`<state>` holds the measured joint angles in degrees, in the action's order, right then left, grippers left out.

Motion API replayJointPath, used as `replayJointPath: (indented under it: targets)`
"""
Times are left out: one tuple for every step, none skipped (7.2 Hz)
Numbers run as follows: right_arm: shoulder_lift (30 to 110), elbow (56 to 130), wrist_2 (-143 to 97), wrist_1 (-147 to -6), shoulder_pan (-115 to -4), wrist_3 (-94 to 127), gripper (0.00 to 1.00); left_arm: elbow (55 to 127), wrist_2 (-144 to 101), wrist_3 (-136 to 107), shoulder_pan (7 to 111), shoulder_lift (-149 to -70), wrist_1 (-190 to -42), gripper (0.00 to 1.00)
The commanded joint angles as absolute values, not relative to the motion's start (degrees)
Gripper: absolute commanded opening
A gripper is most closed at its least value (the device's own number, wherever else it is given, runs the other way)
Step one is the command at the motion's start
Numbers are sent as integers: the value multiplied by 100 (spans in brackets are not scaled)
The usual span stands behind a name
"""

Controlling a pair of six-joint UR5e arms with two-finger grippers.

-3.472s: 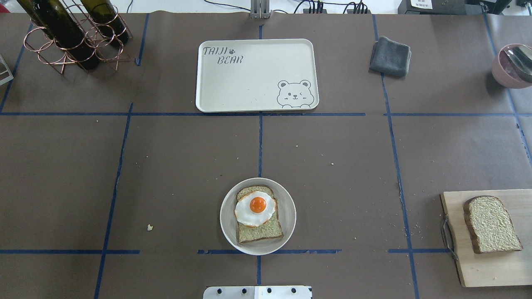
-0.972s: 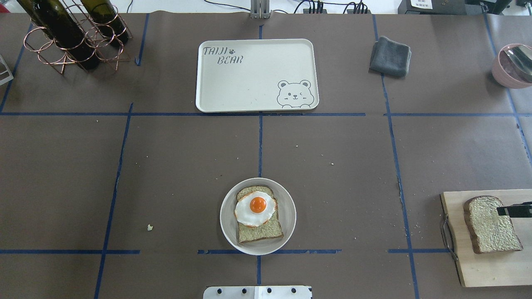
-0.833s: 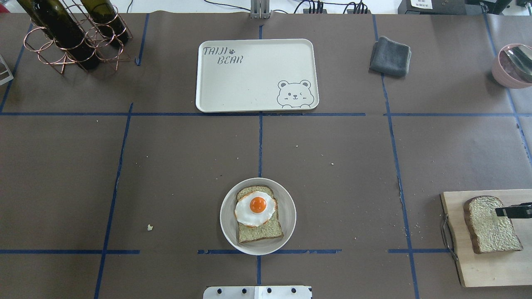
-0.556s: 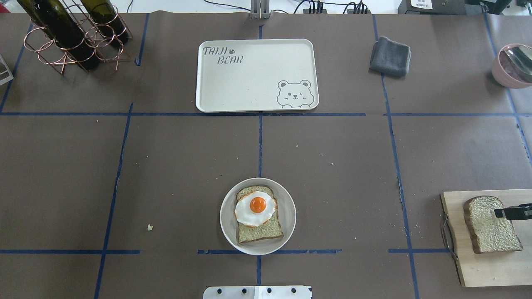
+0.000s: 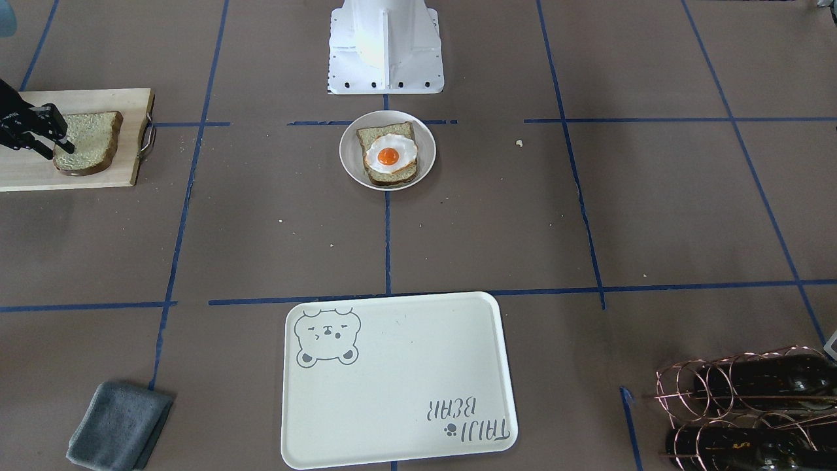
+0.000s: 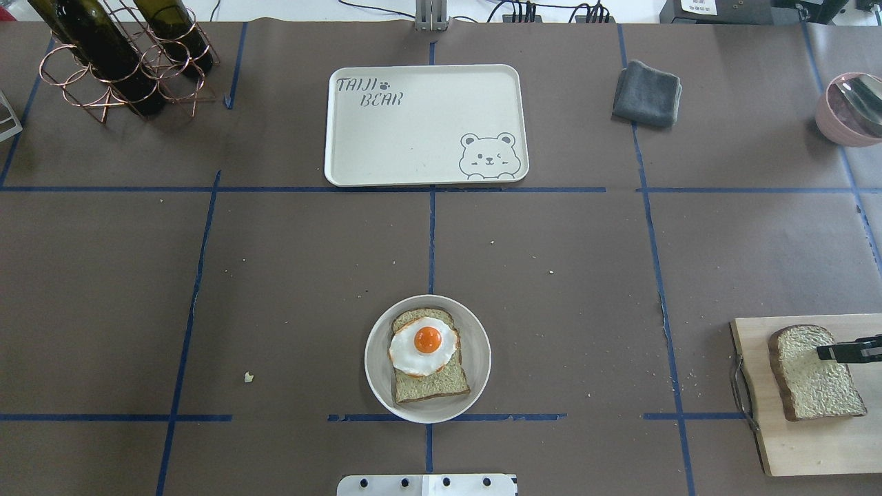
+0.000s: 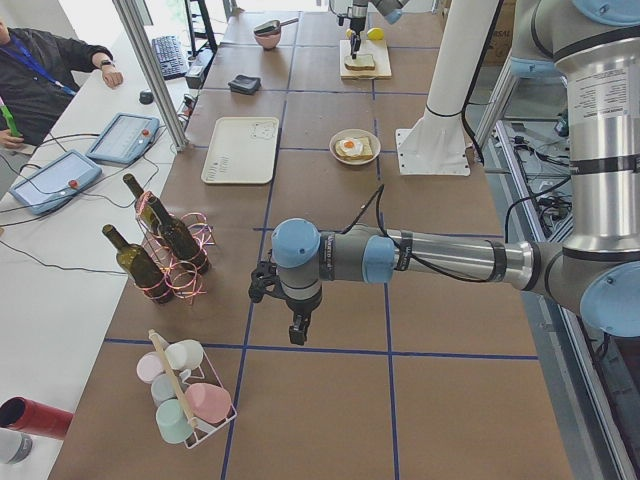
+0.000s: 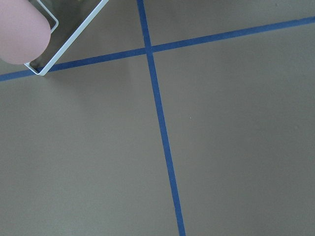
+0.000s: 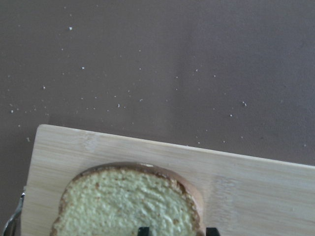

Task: Make sandwich and place on tray
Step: 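Lower the right gripper onto the bread slice on the wooden board and grasp it, then lift the bread slice with the right gripper and carry it toward the plate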

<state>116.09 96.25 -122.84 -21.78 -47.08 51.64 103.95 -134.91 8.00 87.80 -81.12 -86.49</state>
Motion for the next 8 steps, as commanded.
replayJointPath:
  targets:
    - [11602,9624,-12287,-2162,-4711,5168,0,10406,-13491,800,8780,-8104,-8648,100]
    - [11602,9659,-12296,-2127,-4711,5159,0,10406,-13491,800,8780,-8095,-8648,100]
    - [11602,9650,-12322,-1918,-4728,5159,0,10406,-13491,800,8780,-8095,-8648,100]
    - [11602,9668,-12348,-1864,-4737,5150,0,10406,-13491,800,8780,-8095,-8648,100]
    - [11584,9729,-12418,-1863,-4737,5124,0,10406,-13491,800,8780,-8103,-8648,100]
    - [11540,9834,-12871,-1863,-4911,5133,0,10406,-13491,800,8780,-8104,-8648,100]
    - [11357,9835,-13372,-1863,-5235,5133,0,10406,-13491,800,8780,-8104,-8648,100]
    - [11260,9870,-13655,-1872,-5456,5133,0,10406,-13491,800,8780,-8104,-8648,100]
